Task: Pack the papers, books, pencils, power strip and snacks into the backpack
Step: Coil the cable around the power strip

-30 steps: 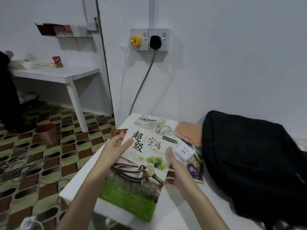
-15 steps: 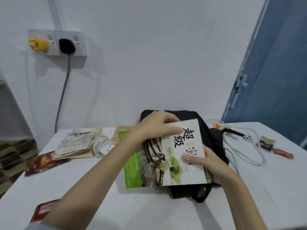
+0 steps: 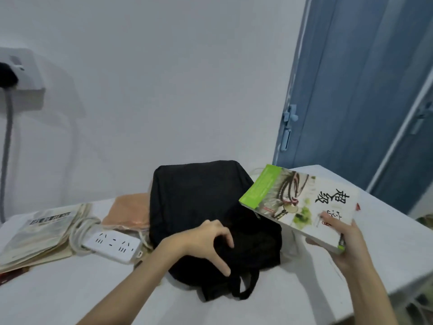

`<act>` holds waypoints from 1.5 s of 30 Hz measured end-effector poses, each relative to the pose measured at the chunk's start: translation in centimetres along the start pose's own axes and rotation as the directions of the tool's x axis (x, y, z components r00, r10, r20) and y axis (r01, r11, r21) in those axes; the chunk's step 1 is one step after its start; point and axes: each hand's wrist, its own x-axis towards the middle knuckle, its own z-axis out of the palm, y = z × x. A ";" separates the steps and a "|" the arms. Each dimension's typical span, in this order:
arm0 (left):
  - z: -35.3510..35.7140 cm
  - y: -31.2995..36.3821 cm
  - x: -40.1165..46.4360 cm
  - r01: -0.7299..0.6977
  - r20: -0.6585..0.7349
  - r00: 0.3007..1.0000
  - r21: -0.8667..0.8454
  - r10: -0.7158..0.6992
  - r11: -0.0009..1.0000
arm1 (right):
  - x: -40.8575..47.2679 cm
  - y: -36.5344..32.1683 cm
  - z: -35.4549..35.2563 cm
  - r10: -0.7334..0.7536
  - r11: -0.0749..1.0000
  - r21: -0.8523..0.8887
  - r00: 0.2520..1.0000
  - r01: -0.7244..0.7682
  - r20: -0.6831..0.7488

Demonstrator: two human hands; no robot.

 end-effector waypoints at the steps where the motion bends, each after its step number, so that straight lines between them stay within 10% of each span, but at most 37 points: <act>1: 0.1 -0.2 0.3 0.032 0.062 0.998 0.025 -0.033 0.999 | 0.2 -0.1 -0.5 -0.016 1.000 0.012 1.000 0.016 -0.016; 10: -4.2 -1.2 0.9 0.084 -0.256 0.957 -0.217 -0.140 0.973 | 0.3 -0.3 -1.9 0.062 0.983 0.176 0.996 -0.051 -0.057; 15: -4.4 -2.0 2.2 0.181 -0.809 0.526 -0.196 -0.263 0.964 | 0.6 0.0 -1.4 0.133 0.964 0.247 0.984 -0.100 -0.119; 20: 0.2 -3.6 2.5 0.215 -0.576 0.817 0.251 -0.033 0.944 | 1.5 0.0 -0.4 0.126 0.970 0.214 0.991 -0.114 -0.042; 24: 0.5 -6.3 3.0 0.320 -0.554 0.830 0.577 0.072 0.752 | 2.1 0.1 0.2 0.160 0.970 0.185 0.987 -0.158 0.009; 32: -8.8 -3.7 5.7 0.434 -0.879 0.473 0.175 -0.058 0.884 | 1.6 -1.9 -0.6 0.349 0.937 -0.050 0.929 -0.345 0.127; 39: -10.3 -1.0 6.4 0.386 -0.920 0.392 0.184 0.020 0.904 | 1.3 1.1 3.7 0.484 0.873 -0.038 0.855 -0.486 0.187; 45: -10.3 -1.6 5.6 0.290 -0.907 0.354 0.338 0.228 0.895 | 3.7 9.0 12.5 0.173 0.944 0.301 0.978 -0.132 -0.115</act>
